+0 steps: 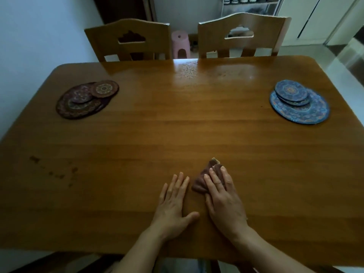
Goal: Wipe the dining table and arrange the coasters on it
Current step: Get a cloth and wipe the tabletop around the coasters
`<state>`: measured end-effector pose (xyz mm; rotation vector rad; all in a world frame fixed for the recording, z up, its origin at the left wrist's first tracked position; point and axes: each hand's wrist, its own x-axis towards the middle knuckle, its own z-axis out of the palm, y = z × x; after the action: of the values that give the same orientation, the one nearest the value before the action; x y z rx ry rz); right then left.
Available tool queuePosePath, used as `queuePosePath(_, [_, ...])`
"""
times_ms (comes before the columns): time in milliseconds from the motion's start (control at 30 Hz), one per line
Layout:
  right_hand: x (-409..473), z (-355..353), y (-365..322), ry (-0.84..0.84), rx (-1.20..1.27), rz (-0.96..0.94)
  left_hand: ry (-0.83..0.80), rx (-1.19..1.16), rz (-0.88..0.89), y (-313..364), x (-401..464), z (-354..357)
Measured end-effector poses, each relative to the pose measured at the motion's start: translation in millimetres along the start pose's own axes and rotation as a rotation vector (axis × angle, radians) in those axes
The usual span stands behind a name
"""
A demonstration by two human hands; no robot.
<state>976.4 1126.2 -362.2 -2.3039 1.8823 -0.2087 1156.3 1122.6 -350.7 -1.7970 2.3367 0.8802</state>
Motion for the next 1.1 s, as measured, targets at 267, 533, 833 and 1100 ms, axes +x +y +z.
queuePosePath(267, [-4.7,-8.5,29.8,-0.021,-0.082,-0.209,0.000,-0.041,0.017,-4.2,-1.6,-0.4])
queuePosePath(533, [0.7,9.8,-48.6,0.093,0.127,0.393,-0.031,-0.097,0.053,-26.3,-14.7,-14.9])
queuePosePath(833, [-11.7,30.4,-121.7,-0.016,0.032,-0.209,-0.059,0.017,0.019,-126.3,-63.5,-42.1])
queuePosePath(1100, [99.4,34.9,-157.9,0.046,0.083,0.153,-0.163,0.018,0.029,-132.0,-47.4,-38.8])
